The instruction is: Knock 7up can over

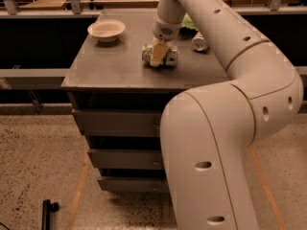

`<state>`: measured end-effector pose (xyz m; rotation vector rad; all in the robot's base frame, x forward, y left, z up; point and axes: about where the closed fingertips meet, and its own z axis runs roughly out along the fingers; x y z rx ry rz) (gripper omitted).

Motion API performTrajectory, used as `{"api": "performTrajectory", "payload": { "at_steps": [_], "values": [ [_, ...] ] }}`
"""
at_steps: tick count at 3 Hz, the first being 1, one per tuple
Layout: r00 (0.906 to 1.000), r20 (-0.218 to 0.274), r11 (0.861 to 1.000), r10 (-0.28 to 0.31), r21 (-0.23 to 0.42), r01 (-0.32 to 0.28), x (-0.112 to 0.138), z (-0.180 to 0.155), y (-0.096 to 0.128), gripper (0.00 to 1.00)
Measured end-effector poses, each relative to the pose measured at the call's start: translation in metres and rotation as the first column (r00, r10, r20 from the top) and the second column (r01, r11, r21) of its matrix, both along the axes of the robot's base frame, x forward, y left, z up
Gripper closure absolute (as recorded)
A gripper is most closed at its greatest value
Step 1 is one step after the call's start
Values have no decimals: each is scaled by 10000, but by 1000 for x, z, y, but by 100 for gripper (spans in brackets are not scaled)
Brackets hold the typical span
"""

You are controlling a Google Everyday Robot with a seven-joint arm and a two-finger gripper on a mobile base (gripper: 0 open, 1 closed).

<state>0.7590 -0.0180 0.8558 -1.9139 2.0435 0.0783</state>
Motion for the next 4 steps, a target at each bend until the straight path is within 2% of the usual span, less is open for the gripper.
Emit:
{"api": "performTrajectory", "payload": {
  "at_steps": [1, 3, 4],
  "values": [
    [10000, 25, 9999, -64, 97, 64, 1, -1, 0, 0],
    [9988, 299, 9988, -386, 326, 376, 1, 8, -11, 0],
    [9942, 476, 9869, -961, 1345, 889, -9, 23, -30, 0]
  ]
}}
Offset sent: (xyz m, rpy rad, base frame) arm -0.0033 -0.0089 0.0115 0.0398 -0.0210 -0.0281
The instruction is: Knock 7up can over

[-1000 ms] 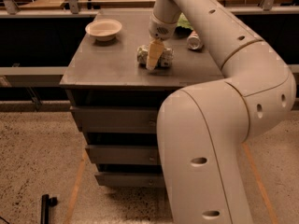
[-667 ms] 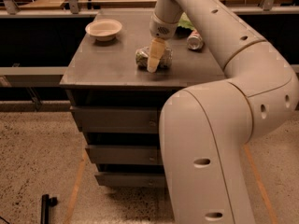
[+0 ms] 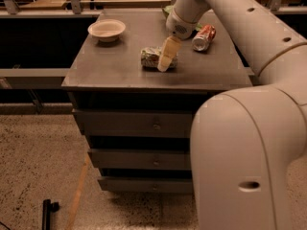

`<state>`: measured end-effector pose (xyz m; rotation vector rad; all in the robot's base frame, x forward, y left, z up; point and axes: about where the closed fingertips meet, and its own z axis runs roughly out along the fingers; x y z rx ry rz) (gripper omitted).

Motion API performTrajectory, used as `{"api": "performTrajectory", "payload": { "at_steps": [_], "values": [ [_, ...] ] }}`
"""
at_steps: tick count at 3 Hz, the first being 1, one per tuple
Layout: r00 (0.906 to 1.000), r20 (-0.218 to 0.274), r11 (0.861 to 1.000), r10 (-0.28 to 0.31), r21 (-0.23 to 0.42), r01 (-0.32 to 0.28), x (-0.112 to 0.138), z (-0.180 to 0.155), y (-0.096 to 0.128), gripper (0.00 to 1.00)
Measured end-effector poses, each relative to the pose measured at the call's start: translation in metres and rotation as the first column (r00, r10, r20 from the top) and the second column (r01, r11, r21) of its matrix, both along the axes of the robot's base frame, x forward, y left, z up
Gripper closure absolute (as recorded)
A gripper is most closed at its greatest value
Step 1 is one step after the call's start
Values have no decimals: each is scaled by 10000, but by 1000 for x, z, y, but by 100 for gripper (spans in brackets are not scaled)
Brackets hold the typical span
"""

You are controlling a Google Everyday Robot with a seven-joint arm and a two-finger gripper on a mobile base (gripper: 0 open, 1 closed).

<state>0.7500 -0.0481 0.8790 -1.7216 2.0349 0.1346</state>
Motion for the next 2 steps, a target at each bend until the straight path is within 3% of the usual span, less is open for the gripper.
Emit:
{"api": "performTrajectory", "payload": {
  "at_steps": [1, 2],
  "values": [
    [9947, 571, 9824, -854, 1713, 745, -21, 24, -35, 0],
    [9834, 988, 9698, -1522, 2068, 1293, -14, 23, -62, 0]
  ]
}}
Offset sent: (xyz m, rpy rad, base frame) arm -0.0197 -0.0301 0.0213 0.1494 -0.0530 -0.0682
